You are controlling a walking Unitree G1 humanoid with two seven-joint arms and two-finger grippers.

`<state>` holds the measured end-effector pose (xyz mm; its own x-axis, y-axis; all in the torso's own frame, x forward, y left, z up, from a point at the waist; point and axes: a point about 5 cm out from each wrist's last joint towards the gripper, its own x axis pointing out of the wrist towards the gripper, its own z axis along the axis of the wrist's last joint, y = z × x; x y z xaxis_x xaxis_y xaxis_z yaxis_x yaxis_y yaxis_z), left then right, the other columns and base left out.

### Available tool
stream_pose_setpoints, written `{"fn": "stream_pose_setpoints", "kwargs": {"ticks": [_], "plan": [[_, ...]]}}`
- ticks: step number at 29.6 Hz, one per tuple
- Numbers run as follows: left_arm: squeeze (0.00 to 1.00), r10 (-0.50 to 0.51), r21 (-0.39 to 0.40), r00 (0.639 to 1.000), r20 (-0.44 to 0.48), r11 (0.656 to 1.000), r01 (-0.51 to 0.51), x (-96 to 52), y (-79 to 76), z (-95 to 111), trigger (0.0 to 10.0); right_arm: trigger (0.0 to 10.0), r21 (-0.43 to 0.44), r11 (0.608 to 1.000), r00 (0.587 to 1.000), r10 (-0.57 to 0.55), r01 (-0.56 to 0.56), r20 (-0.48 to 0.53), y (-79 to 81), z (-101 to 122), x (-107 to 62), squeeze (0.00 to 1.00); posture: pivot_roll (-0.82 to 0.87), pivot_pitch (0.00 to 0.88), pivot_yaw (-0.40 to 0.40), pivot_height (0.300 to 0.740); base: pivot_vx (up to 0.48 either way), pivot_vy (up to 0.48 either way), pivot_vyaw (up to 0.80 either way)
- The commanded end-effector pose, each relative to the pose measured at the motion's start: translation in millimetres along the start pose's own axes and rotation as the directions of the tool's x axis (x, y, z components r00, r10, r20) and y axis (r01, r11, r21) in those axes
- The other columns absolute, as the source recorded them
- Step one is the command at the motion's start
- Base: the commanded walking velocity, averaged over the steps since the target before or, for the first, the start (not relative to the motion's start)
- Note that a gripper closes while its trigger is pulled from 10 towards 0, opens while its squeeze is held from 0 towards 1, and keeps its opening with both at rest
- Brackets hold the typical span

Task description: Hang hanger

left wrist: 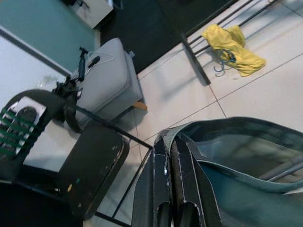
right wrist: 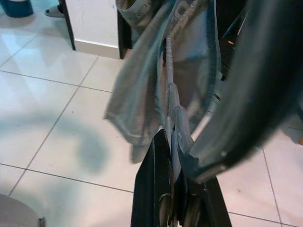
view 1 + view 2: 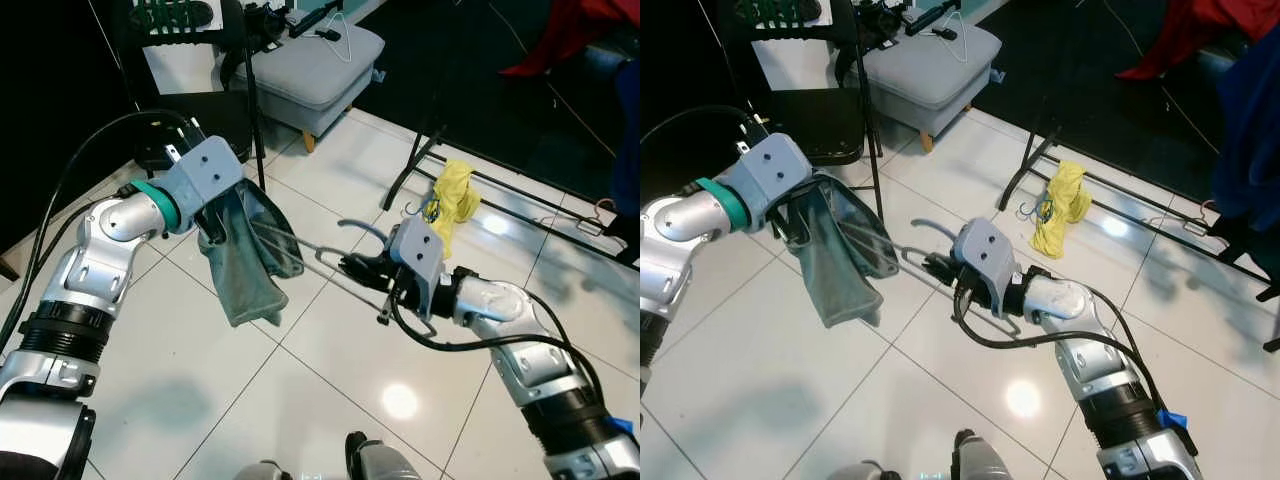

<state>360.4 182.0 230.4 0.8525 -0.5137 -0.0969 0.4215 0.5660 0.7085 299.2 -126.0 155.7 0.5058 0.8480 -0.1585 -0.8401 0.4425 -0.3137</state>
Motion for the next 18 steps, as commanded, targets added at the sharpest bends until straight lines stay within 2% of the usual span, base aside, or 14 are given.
{"fn": "stream_pose_setpoints", "kwargs": {"ticks": [1,2,6,7,8,13,18], "plan": [[0.0,-0.086,0.022,0.996,0.016,0.996,0.085,-0.8,-10.7,1.1,10.0,10.0,0.008,1.0,1.0,0.017,-0.018,0.019,3.0,3.1,0.6,0.0,0.02,0.079,0.117,0.74,0.0,0.0,0.0],[0.0,-0.184,0.026,0.982,0.044,0.983,0.183,-3.2,-24.5,3.8,10.0,10.0,0.014,1.0,0.999,0.016,-0.016,0.043,1.9,7.1,4.8,0.0,0.02,0.077,0.121,0.74,0.0,0.0,0.0],[0.0,-0.212,0.031,0.976,0.053,0.977,0.211,-3.9,-28.4,4.2,10.0,10.0,0.016,1.0,0.999,0.016,-0.017,0.05,1.7,8.7,5.7,0.0,0.02,0.077,0.121,0.74,0.0,0.0,0.0],[0.0,-0.254,0.027,0.964,0.074,0.967,0.253,-6.0,-35.0,7.1,10.0,10.0,0.017,1.0,0.998,0.014,-0.015,0.058,0.5,10.4,7.4,0.0,0.03,0.078,0.12,0.74,0.0,0.0,0.0],[0.0,-0.325,0.015,0.938,0.121,0.945,0.326,-10.4,-47.7,13.6,10.0,10.0,0.023,1.0,0.997,0.011,-0.013,0.075,-1.7,13.7,10.6,0.0,0.03,0.079,0.117,0.74,0.0,0.0,0.0],[0.0,-0.354,0.011,0.924,0.144,0.935,0.356,-12.5,-53.3,16.9,10.0,10.0,0.025,1.0,0.997,0.005,-0.007,0.077,-3.4,14.0,11.6,0.0,0.03,0.078,0.114,0.74,0.0,0.0,0.0],[0.0,-0.339,0.016,0.93,0.144,0.94,0.34,-12.2,-51.3,16.7,10.0,10.0,0.026,1.0,0.997,-0.002,0.0,0.075,-5.4,13.2,10.7,0.0,0.03,0.076,0.112,0.74,0.0,0.0,0.0]]}}
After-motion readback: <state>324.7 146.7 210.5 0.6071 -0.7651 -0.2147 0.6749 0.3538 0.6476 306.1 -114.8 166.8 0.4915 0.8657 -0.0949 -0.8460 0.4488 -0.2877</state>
